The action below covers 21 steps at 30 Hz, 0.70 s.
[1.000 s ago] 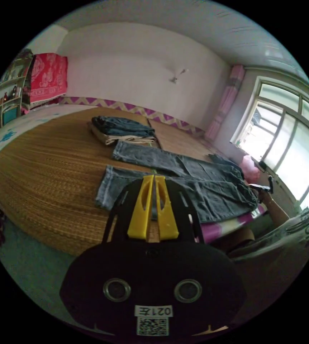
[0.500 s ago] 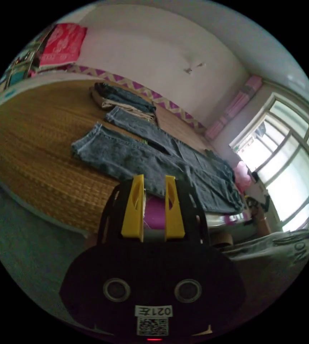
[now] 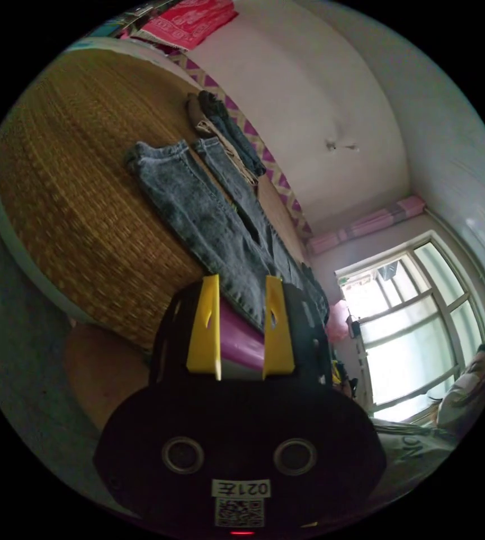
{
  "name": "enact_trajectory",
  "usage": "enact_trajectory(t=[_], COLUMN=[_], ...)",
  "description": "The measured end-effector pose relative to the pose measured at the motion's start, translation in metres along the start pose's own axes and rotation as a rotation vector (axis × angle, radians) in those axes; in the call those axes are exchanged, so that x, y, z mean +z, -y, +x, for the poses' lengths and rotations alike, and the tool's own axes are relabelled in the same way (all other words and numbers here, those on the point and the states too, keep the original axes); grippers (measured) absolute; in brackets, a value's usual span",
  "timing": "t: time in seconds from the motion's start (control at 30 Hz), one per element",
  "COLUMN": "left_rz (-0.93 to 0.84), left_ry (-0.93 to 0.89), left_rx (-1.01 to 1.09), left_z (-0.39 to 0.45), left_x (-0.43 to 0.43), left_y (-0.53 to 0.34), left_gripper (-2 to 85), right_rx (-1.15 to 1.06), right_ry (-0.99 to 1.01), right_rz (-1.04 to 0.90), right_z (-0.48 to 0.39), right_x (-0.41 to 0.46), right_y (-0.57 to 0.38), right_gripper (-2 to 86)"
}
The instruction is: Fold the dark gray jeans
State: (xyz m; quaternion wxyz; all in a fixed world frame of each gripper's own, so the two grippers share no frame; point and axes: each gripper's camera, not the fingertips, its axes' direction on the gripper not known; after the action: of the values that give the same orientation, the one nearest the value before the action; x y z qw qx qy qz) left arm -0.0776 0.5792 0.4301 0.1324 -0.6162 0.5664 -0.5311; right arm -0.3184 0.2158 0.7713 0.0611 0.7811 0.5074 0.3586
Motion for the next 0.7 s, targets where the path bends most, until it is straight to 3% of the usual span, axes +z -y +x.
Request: enact_trajectory(t=[0.23, 0.7], left_rz=[0.071, 0.043], left_ry=[0.015, 0.081], left_rx=[-0.067, -0.126], left_z=[-0.006, 0.014], left_x=[-0.019, 0.003], left_y=[-0.01, -0.035], left_gripper=[13.7, 13.5], right_rx=[0.024, 0.066], right_ry=[0.061, 0.163], right_rz=[-0.025, -0.053], right_z=[0.013, 0.041], right_x=[0.008, 0.019], right_y=[0.008, 0.011], right_gripper=[14.4, 12.2])
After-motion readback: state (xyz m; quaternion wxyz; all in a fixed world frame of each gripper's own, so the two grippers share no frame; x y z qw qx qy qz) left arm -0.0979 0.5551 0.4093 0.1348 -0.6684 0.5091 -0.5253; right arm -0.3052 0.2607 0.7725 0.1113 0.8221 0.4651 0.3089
